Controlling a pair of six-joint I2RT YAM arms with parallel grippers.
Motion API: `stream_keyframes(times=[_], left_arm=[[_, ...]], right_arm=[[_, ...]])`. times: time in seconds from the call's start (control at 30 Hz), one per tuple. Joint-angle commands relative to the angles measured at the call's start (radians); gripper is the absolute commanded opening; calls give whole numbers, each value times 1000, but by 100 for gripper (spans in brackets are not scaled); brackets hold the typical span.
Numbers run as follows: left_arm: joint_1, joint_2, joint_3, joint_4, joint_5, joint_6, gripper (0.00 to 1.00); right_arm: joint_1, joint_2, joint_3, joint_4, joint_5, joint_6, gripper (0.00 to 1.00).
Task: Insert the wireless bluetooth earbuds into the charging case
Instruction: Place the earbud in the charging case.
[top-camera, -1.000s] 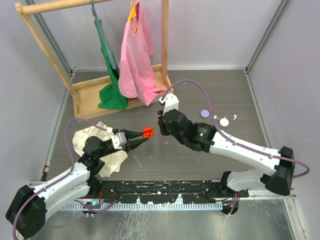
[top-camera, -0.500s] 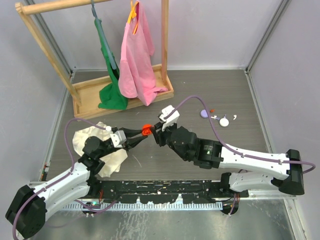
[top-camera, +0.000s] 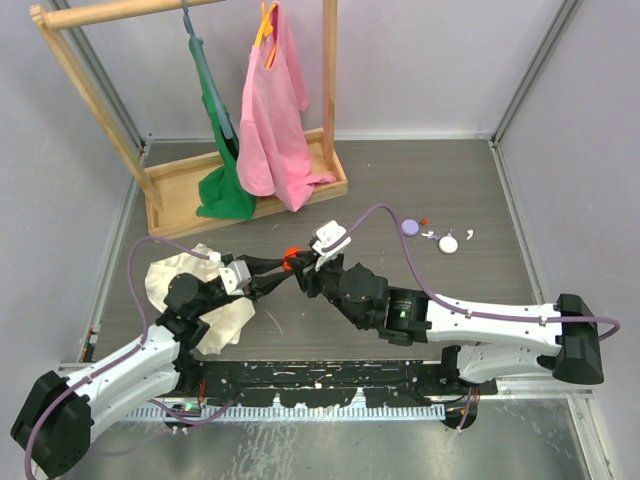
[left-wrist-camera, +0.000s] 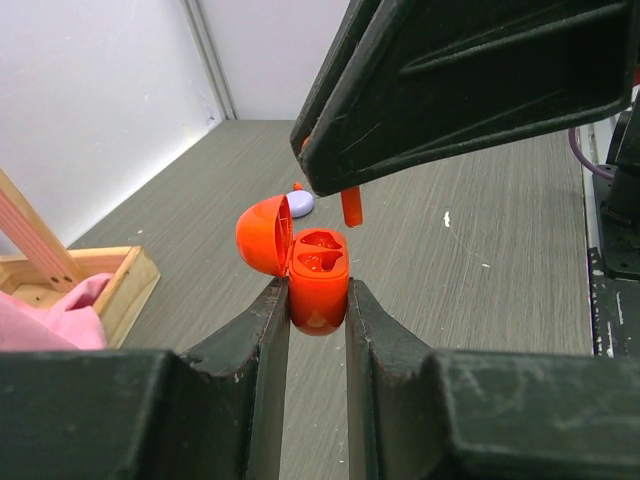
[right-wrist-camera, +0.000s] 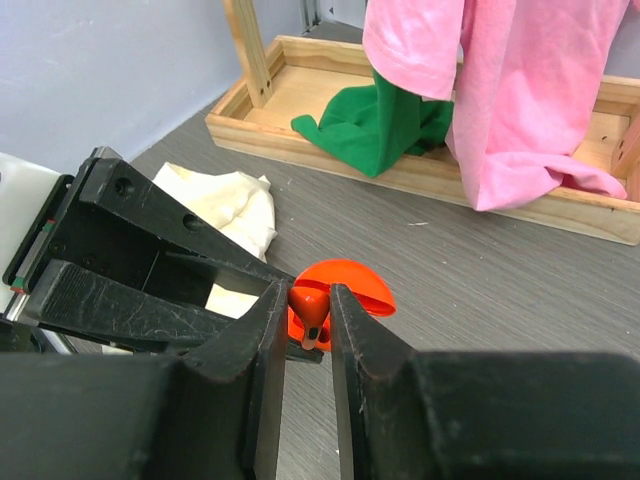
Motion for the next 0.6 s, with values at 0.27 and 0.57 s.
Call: stream_keyframes(times=[0.27, 0.57], left_arm=[[-4, -23, -2, 98, 6, -25, 0], [-5, -36, -8, 101, 4, -32, 0]], right_arm=[[9, 46, -37, 188, 33, -27, 18], [9, 30, -67, 196, 64, -30, 18]])
